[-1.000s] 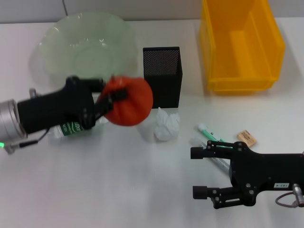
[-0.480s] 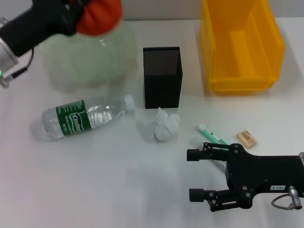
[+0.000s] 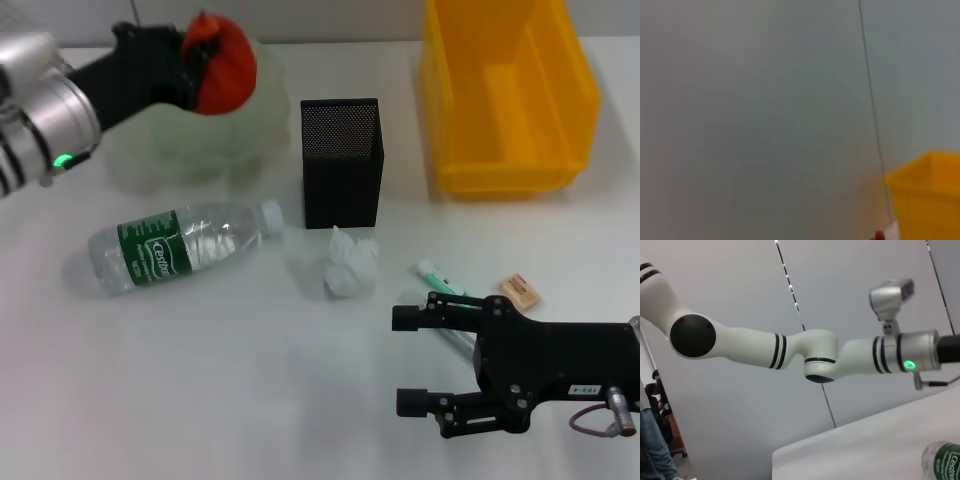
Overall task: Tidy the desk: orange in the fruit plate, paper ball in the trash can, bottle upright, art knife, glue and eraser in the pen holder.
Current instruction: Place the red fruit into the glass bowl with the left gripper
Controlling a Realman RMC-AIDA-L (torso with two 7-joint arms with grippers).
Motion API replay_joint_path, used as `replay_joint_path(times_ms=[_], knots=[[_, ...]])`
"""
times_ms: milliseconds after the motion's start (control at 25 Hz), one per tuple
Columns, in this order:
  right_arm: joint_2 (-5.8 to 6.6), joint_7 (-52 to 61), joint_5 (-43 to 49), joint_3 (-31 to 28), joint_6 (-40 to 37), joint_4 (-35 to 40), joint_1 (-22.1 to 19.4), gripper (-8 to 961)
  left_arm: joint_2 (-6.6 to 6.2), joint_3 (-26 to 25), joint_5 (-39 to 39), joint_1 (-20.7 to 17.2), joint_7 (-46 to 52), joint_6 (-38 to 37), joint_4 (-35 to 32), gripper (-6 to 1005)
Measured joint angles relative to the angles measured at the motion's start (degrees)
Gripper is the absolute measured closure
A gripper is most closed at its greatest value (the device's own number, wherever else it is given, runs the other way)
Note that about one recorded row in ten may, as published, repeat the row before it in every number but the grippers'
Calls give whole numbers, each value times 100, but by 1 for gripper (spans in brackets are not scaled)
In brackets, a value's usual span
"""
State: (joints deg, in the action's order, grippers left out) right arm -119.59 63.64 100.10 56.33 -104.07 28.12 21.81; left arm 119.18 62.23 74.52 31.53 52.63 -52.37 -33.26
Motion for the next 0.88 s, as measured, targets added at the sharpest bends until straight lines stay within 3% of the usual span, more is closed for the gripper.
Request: replay_joint_path(times_ms=[240, 680, 880], knots=[[-8, -1, -44, 31, -11, -31, 16, 122, 4, 332, -367, 351, -69, 983, 431, 943], [-8, -1, -44, -10, -35, -116, 8, 122, 0, 265, -412, 301, -70, 1321, 496, 878], [-3, -2, -44, -26, -70, -132, -14, 122, -2, 297, -952, 195, -97, 1333, 505, 785]])
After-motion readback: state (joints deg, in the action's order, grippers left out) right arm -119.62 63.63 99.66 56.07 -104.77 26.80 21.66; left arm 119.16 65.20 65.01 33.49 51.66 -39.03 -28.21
